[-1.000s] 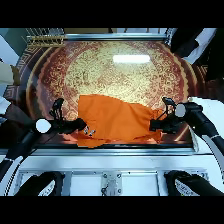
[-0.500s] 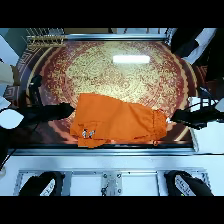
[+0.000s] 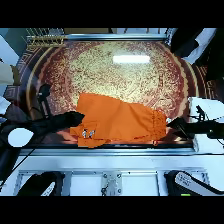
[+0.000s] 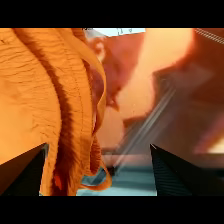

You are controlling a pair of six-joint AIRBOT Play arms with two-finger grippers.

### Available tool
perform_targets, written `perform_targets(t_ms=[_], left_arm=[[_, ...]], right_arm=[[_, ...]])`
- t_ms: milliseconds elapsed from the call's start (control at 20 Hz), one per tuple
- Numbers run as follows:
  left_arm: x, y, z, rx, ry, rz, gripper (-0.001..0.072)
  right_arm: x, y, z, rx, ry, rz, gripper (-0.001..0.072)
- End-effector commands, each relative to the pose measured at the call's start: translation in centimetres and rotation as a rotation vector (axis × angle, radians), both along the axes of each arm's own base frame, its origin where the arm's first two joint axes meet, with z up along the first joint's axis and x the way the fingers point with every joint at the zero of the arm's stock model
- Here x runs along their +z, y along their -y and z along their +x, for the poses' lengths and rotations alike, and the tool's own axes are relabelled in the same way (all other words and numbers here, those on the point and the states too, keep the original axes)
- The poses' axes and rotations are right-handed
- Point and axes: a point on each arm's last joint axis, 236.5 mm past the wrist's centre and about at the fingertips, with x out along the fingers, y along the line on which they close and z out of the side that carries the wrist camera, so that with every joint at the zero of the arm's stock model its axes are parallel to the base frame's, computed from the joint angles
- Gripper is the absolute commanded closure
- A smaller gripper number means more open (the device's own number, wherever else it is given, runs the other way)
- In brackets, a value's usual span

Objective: Fold the clothes and pants, and hang the long-sleeved shirts on hangers.

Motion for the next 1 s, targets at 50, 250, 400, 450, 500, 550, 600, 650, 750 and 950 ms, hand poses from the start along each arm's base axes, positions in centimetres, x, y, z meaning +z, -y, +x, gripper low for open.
perform_targets(t_ms=[50,250,400,450,500,550,600,650,750,950], left_arm=[[-0.8,4.5,0.4,-0.091,-0.029,-0.003,0.0699],[-1.0,7.2,1.5,-0.147,-0.058,0.014,0.0699],[-1.3,8.3,2.0,-0.165,-0.069,0.02,0.0699],[-1.4,8.4,2.1,-0.165,-0.074,0.02,0.0699],[-1.5,8.3,2.1,-0.165,-0.074,0.021,0.0699],[-1.5,8.3,2.1,-0.165,-0.074,0.021,0.0699],[-1.5,8.3,2.0,-0.165,-0.074,0.022,0.0699],[-1.5,8.3,2.0,-0.165,-0.075,0.022,0.0699],[-1.5,8.3,2.0,-0.165,-0.075,0.022,0.0699],[-1.5,8.3,2.0,-0.165,-0.075,0.022,0.0699]], right_arm=[[-2.2,-3.0,0.9,0.034,0.006,0.137,-0.0006],[-3.1,-6.2,1.5,0.096,-0.003,0.15,-0.0006],[-3.1,-9.2,2.4,0.146,0.018,0.154,-0.0006],[-2.9,-10.3,2.8,0.152,0.028,0.165,-0.0006],[-2.8,-11.3,3.2,0.154,0.038,0.173,-0.0006],[-2.8,-12.1,3.5,0.158,0.048,0.173,-0.0006],[-2.8,-12.9,3.8,0.168,0.06,0.166,-0.0006],[-2.9,-13.5,4.0,0.183,0.076,0.157,-0.0003],[-3.0,-14.7,4.1,0.207,0.092,0.141,0.0123],[-2.8,-16.0,4.3,0.276,0.14,0.121,0.0699]])
